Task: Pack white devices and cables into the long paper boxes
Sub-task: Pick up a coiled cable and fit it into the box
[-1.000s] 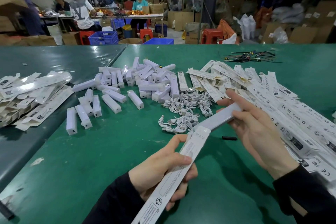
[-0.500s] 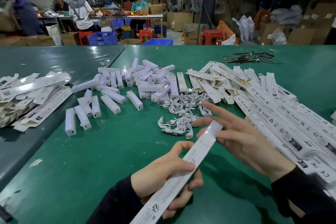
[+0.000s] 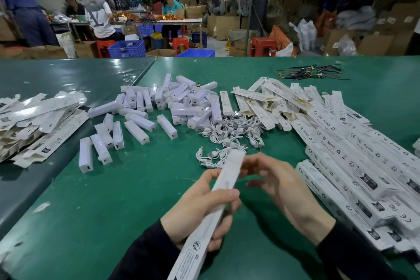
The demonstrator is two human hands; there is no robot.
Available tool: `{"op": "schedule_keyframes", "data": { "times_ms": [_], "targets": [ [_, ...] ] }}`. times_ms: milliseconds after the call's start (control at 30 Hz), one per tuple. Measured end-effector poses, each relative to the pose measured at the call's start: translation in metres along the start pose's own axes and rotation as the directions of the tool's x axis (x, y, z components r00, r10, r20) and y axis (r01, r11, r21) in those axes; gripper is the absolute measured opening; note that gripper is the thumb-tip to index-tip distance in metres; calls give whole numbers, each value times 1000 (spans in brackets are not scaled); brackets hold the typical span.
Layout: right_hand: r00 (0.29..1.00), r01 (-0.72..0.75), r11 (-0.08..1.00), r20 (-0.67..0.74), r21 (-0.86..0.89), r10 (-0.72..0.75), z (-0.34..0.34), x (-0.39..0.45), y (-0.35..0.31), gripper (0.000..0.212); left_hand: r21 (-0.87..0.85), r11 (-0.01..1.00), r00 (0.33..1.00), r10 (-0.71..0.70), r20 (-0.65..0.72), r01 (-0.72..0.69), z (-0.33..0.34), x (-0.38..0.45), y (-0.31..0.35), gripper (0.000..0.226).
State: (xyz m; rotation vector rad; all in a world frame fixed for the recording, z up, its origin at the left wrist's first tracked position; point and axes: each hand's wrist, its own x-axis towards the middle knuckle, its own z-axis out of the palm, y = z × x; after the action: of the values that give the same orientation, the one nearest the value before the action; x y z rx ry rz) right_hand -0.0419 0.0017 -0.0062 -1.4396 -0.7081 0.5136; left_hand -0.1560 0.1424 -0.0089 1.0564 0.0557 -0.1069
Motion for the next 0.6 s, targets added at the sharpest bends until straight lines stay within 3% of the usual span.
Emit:
{"op": "schedule_keyframes", "data": {
  "times_ms": [33,67,100,167,200,300,467,600],
  "targets": [
    [992,78,978,-81,-193,-95,-4,1,4,29,11,999,995,47,-85,-46,0,0,2,58],
    [974,134,876,-100,-464,-202,-8,2,8,22,29,995,979,98,-181,-94,-1,2,4,58],
    [964,158,700,-44,-696,-262,-10,2,12,17,43,989,952,146,-269,-139,-2,3,6,57],
    [984,147,418,90,-897,-153,-13,3,23,22,28,976,898,208,-389,-214,-6,5,10,49],
    [991,133,369,117,-920,-66,-13,4,26,28,11,972,879,219,-424,-236,-8,5,11,45],
    [987,127,343,154,-931,53,-8,7,31,37,17,967,862,234,-449,-253,-10,3,11,43],
    [985,87,456,8,-886,-173,-3,10,24,28,-54,980,899,153,-410,-192,-7,4,7,40],
    [984,3,468,-81,-884,-158,-6,8,20,27,-49,991,893,92,-440,-126,-9,5,6,42]
  ]
}}
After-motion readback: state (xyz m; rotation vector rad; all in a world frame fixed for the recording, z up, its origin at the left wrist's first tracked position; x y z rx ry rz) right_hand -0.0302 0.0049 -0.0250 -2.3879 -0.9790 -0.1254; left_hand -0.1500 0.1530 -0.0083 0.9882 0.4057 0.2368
